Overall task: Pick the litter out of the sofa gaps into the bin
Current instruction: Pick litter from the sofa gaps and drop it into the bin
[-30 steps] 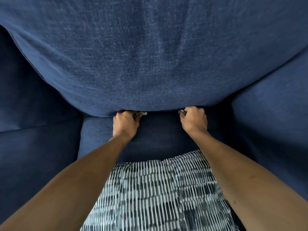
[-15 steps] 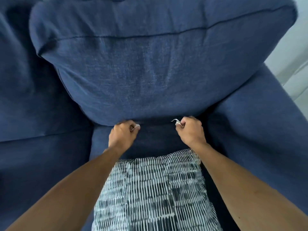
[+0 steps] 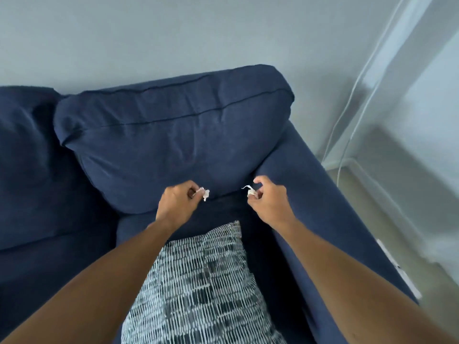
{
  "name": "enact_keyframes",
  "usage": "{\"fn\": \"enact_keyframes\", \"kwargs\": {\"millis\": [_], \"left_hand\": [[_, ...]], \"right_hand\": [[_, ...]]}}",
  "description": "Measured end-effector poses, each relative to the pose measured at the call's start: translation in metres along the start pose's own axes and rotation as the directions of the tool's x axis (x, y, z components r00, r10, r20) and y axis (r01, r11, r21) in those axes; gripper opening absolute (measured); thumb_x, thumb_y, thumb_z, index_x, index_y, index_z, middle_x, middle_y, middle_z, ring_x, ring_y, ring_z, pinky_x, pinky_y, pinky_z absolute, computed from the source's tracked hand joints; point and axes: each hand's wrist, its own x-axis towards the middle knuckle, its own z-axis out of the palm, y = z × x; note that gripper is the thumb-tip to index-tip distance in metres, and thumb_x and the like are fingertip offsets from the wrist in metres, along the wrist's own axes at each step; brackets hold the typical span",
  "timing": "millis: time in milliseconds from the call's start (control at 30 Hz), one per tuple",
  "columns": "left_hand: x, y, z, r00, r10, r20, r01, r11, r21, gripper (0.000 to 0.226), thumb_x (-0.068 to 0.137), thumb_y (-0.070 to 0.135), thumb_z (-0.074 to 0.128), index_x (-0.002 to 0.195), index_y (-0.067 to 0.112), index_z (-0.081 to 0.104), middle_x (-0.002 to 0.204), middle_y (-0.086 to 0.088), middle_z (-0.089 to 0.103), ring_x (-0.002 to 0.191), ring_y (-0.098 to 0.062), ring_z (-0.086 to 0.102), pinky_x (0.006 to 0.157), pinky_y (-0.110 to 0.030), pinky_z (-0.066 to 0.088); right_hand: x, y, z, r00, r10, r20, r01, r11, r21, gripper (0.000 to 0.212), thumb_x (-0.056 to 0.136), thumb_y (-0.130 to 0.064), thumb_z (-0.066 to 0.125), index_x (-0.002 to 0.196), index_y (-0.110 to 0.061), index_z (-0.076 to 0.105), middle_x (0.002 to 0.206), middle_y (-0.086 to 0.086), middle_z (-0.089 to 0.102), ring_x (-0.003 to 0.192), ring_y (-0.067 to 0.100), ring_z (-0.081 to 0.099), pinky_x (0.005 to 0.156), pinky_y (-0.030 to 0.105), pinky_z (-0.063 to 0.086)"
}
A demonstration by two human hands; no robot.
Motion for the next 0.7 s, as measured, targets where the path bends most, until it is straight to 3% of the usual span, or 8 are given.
{"fn": "enact_keyframes", "kwargs": {"millis": [33, 100, 200, 367, 500, 600, 700], "left_hand": [[-0.003, 0.012, 0.001, 1.0, 0.024, 0.004, -0.024, 1.0, -0.008, 0.019, 0.089, 0.041, 0.069, 0.084, 0.023, 0.07, 0.072, 0.01, 0.069, 0.073, -0.015, 0.066, 0.072, -0.035, 0.055], [-0.011, 0.041, 0.007, 0.997, 0.073, 0.026, -0.073, 0.997, -0.028, 0.017, 0.089, 0.04, 0.07, 0.082, 0.024, 0.07, 0.072, 0.01, 0.069, 0.073, -0.013, 0.066, 0.072, -0.034, 0.055], [-0.023, 0.082, 0.02, 0.988, 0.138, 0.067, -0.135, 0.989, -0.058, 0.016, 0.089, 0.039, 0.07, 0.081, 0.025, 0.07, 0.073, 0.01, 0.07, 0.074, -0.012, 0.066, 0.073, -0.031, 0.053], [-0.051, 0.15, 0.053, 0.931, 0.337, 0.14, -0.322, 0.94, -0.116, 0.019, 0.093, 0.031, 0.067, 0.082, 0.016, 0.064, 0.082, 0.003, 0.065, 0.079, -0.016, 0.061, 0.076, -0.031, 0.049], [-0.081, 0.201, 0.087, 0.89, 0.388, 0.241, -0.353, 0.919, -0.175, 0.021, 0.095, 0.032, 0.065, 0.08, 0.018, 0.06, 0.076, 0.006, 0.062, 0.071, -0.007, 0.055, 0.066, -0.021, 0.042], [-0.105, 0.234, 0.116, 0.858, 0.413, 0.304, -0.37, 0.909, -0.192, 0.021, 0.095, 0.034, 0.065, 0.082, 0.019, 0.061, 0.08, 0.002, 0.066, 0.073, -0.011, 0.057, 0.059, -0.013, 0.042], [-0.135, 0.264, 0.148, 0.811, 0.466, 0.353, -0.423, 0.885, -0.196, 0.018, 0.094, 0.034, 0.066, 0.085, 0.019, 0.063, 0.081, 0.003, 0.067, 0.077, -0.012, 0.06, 0.062, -0.02, 0.044]], "right_hand": [[-0.005, 0.001, -0.011, 1.0, -0.008, -0.012, 0.008, 1.0, -0.001, 0.023, 0.085, -0.017, 0.066, 0.108, -0.016, 0.066, 0.068, 0.004, 0.066, 0.063, 0.023, 0.06, 0.065, 0.032, 0.052], [-0.019, 0.008, -0.04, 0.998, -0.034, -0.047, 0.032, 0.999, -0.03, 0.011, 0.082, -0.017, 0.06, 0.084, -0.009, 0.066, 0.062, 0.008, 0.062, 0.061, 0.029, 0.057, 0.059, 0.035, 0.05], [-0.038, 0.023, -0.078, 0.996, -0.037, -0.081, 0.033, 0.998, -0.058, 0.019, 0.08, -0.021, 0.054, 0.065, -0.009, 0.058, 0.056, 0.007, 0.057, 0.059, 0.032, 0.054, 0.052, 0.043, 0.048], [-0.081, 0.055, -0.151, 0.988, -0.006, -0.152, -0.008, 0.996, -0.087, 0.014, 0.084, -0.016, 0.06, 0.072, -0.014, 0.068, 0.061, 0.0, 0.063, 0.06, 0.02, 0.058, 0.056, 0.036, 0.049], [-0.124, 0.09, -0.205, 0.977, 0.039, -0.208, -0.062, 0.992, -0.106, 0.013, 0.087, -0.013, 0.063, 0.081, -0.012, 0.075, 0.065, 0.002, 0.066, 0.058, 0.018, 0.056, 0.056, 0.03, 0.045], [-0.156, 0.116, -0.234, 0.961, 0.105, -0.257, -0.144, 0.98, -0.139, 0.013, 0.085, -0.015, 0.063, 0.081, -0.012, 0.075, 0.066, 0.004, 0.067, 0.063, 0.025, 0.059, 0.058, 0.034, 0.047], [-0.191, 0.149, -0.255, 0.942, 0.184, -0.28, -0.228, 0.965, -0.133, 0.013, 0.083, -0.015, 0.061, 0.079, -0.011, 0.073, 0.071, 0.005, 0.069, 0.068, 0.026, 0.062, 0.062, 0.037, 0.051]]}}
